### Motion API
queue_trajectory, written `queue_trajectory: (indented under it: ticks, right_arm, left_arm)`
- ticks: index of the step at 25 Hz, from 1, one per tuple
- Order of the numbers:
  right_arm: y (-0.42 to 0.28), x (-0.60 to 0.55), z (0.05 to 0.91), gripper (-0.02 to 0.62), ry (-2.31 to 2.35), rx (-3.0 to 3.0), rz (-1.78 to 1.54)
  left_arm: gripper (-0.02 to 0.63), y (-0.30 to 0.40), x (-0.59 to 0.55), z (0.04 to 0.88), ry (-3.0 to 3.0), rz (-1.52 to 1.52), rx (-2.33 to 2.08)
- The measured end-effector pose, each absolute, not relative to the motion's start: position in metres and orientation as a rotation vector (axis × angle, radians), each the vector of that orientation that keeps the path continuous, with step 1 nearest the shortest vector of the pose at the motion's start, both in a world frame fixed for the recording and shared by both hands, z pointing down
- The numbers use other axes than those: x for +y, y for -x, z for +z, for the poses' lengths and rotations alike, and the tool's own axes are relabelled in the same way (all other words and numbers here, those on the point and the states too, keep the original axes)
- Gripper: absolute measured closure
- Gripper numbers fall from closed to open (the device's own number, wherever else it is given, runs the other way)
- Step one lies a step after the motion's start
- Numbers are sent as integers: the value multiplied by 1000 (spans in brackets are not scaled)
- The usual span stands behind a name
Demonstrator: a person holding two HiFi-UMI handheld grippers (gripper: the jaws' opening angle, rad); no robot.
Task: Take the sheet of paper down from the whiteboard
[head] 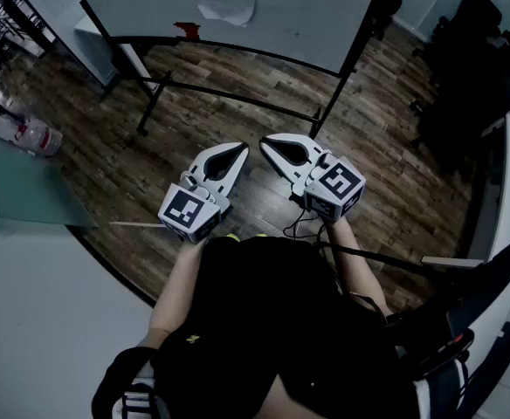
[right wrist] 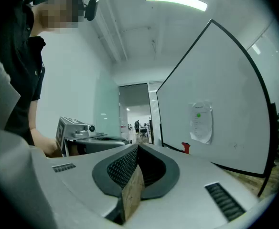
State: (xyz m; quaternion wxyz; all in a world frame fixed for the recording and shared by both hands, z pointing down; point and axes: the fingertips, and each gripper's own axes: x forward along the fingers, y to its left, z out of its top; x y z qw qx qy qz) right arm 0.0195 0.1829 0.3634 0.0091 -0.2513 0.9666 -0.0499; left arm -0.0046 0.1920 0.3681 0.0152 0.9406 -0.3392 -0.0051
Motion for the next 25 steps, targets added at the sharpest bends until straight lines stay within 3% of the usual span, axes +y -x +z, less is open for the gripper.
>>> queue_trajectory:
  ticks: [25]
  right_arm:
    - [-17, 180, 367, 591, 694, 3015, -209]
  left_arm:
    - [586, 8, 195, 382, -2852, -2, -1130]
